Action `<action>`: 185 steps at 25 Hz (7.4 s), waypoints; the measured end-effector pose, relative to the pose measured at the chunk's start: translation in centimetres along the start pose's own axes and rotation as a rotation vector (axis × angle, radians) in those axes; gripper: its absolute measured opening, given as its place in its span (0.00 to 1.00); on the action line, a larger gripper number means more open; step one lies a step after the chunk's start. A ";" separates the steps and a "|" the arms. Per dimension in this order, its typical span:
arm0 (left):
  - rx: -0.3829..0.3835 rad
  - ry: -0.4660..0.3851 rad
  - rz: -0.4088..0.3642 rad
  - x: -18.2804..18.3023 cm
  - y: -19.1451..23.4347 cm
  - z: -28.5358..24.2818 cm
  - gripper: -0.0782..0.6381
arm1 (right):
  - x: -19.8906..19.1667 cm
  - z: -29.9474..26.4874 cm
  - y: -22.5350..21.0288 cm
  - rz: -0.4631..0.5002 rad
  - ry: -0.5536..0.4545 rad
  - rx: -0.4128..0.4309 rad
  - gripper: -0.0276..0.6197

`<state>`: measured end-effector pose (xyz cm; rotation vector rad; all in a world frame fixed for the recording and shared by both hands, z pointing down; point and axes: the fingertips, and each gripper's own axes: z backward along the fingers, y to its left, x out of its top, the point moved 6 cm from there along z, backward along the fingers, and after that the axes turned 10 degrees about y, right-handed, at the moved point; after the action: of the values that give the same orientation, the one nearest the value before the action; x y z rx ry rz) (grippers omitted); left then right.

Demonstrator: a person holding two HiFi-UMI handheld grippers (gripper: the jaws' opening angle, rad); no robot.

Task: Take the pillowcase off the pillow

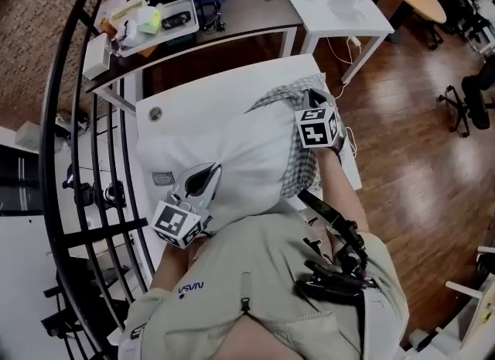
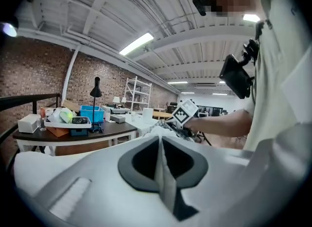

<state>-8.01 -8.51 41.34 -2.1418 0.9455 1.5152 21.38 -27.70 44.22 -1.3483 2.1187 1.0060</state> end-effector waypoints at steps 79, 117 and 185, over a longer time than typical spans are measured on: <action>-0.098 0.556 -0.270 -4.6 -1.1 -15.7 0.22 | -4.7 9.1 3.0 -0.131 -0.178 0.292 0.30; -0.143 0.376 -0.265 -3.5 -6.2 -5.9 0.56 | -17.8 9.2 -2.3 -0.270 0.090 0.298 0.33; 0.349 0.283 0.226 -13.0 10.3 -3.2 0.19 | -8.9 0.3 13.9 0.279 -0.023 0.323 0.05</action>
<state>-15.61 -13.70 55.50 -2.0745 1.4716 1.0495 12.71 -18.64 54.88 -0.9017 2.3714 0.7294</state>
